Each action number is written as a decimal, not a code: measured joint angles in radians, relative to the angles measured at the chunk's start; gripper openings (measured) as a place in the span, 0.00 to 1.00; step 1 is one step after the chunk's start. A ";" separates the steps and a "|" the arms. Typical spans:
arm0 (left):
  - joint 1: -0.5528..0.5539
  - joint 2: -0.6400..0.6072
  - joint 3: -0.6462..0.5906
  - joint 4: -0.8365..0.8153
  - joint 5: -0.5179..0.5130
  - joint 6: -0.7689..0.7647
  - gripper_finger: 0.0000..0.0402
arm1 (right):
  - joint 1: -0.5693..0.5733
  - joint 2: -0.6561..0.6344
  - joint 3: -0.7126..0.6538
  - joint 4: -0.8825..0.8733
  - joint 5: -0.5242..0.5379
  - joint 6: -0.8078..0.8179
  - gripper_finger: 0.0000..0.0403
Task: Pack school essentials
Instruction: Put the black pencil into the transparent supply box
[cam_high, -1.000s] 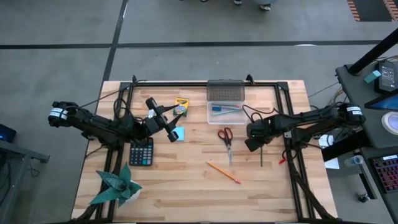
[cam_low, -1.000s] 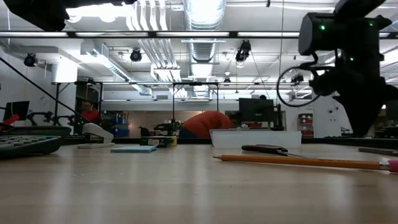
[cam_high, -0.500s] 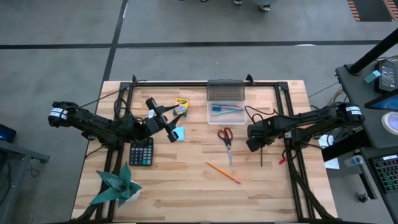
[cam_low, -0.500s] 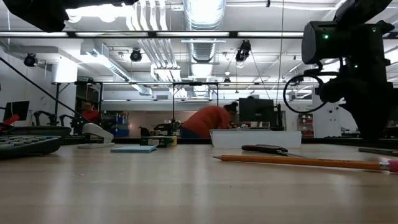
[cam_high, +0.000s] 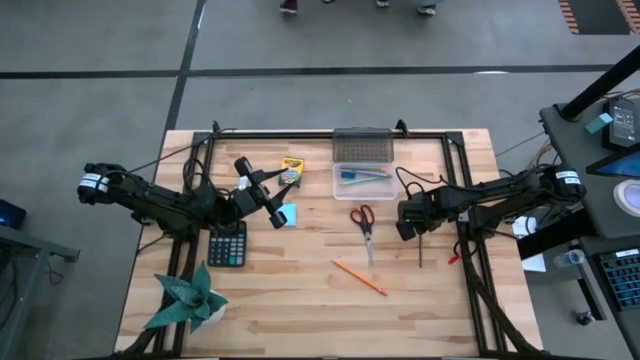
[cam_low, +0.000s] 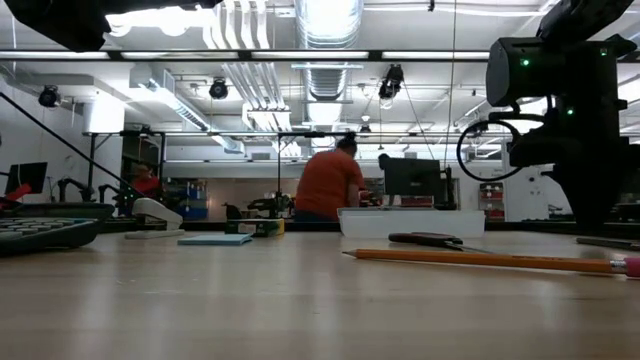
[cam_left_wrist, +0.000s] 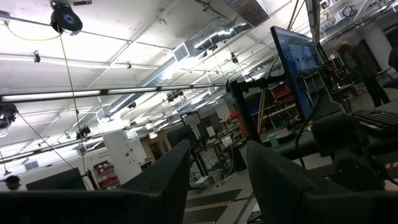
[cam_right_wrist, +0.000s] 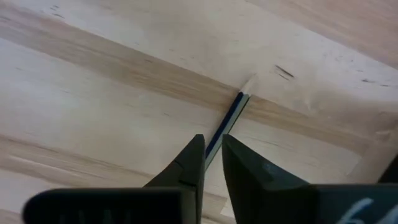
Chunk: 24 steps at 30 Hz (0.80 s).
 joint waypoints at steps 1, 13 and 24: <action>0.000 0.000 0.000 0.000 0.000 0.000 0.35 | 0.000 0.000 0.000 0.000 -0.001 -0.001 0.08; 0.000 0.000 0.000 0.000 0.000 0.000 0.35 | 0.000 0.000 -0.004 -0.001 -0.005 0.015 0.23; 0.000 0.000 0.000 0.000 0.000 0.000 0.35 | 0.000 0.000 -0.065 0.059 -0.006 0.035 0.31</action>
